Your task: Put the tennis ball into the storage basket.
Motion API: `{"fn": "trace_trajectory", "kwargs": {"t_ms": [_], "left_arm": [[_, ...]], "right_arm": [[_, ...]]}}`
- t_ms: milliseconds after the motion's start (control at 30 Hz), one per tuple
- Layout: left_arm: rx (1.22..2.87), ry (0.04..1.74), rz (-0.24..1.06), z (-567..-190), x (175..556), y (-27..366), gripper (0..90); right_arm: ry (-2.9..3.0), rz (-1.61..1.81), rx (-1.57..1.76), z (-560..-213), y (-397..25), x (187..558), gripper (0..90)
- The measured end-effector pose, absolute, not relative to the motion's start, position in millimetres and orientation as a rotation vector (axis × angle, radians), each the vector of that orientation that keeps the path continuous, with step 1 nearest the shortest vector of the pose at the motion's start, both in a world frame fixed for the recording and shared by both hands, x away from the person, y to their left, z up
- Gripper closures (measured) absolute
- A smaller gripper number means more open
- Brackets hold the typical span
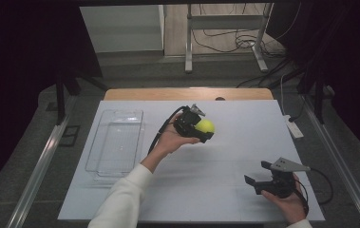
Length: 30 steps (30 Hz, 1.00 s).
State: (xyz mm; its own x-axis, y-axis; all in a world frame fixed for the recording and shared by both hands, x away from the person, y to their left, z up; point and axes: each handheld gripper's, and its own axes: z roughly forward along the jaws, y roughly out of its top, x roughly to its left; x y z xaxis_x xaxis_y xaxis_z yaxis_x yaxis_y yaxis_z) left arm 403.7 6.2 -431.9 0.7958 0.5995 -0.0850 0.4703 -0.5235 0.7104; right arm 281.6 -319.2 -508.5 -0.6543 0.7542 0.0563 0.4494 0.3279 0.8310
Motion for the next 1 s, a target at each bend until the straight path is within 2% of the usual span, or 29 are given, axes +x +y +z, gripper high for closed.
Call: {"fn": "trace_trajectory", "kwargs": {"t_ms": [1000], "left_arm": [[2.154,0.797,0.293,-426,382,35,26.7]], "right_arm": [[2.257,1.236,1.077,-509,-319,282,9.4]]}}
